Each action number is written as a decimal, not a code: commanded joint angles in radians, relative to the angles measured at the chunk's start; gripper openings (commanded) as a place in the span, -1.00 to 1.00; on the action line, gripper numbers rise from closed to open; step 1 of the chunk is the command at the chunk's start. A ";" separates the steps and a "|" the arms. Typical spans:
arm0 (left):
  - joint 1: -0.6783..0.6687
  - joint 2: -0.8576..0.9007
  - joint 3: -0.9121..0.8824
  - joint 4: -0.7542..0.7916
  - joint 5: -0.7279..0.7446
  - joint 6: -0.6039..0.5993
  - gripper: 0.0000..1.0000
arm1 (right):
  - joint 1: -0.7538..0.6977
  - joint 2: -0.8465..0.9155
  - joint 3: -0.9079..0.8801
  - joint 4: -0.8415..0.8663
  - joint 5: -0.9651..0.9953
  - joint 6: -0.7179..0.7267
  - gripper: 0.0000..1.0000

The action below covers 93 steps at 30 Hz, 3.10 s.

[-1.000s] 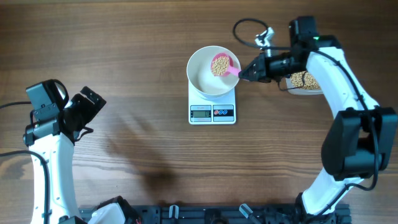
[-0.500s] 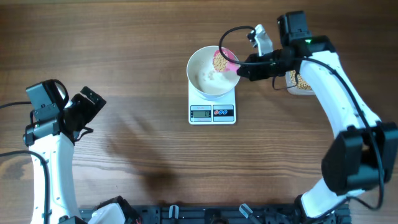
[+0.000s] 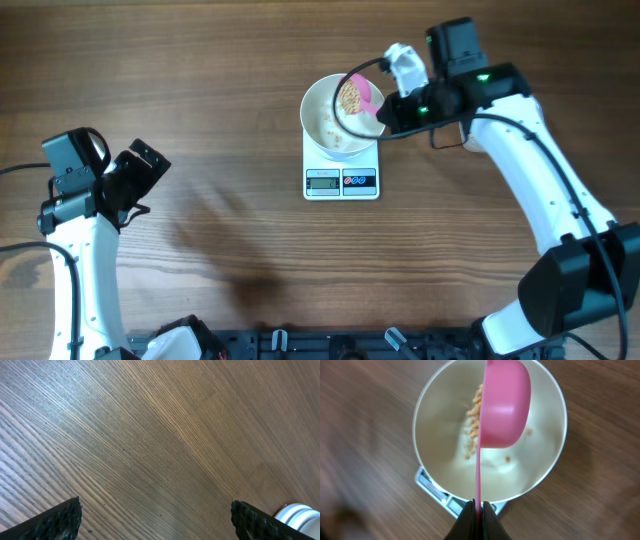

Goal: Scoop item into bowl and weigh 150g on scale
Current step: 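Tilt the pink scoop to pour soybeans into the white bowl, then move the empty scoop back over the soybean tub with the right gripper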

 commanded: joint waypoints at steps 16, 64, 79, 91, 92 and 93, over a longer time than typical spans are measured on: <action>0.006 -0.001 -0.003 0.000 0.012 0.019 1.00 | 0.184 -0.045 0.022 -0.016 0.419 -0.082 -0.91; 0.006 0.000 -0.003 0.009 0.012 0.020 1.00 | -0.479 -0.173 0.145 -0.308 0.331 -0.164 -0.91; 0.006 -0.001 -0.003 0.008 0.012 0.020 1.00 | -0.479 -0.098 -0.027 -0.184 0.482 -0.210 -0.91; 0.006 0.000 -0.003 0.009 0.011 0.020 1.00 | -0.479 0.019 -0.027 -0.185 0.513 -0.171 -0.91; 0.006 -0.001 -0.003 0.009 0.011 0.020 1.00 | -0.479 0.031 -0.027 -0.185 0.515 -0.161 -0.91; 0.006 -0.001 -0.003 0.009 0.011 0.020 1.00 | -0.479 0.041 -0.027 -0.187 0.509 -0.152 -0.91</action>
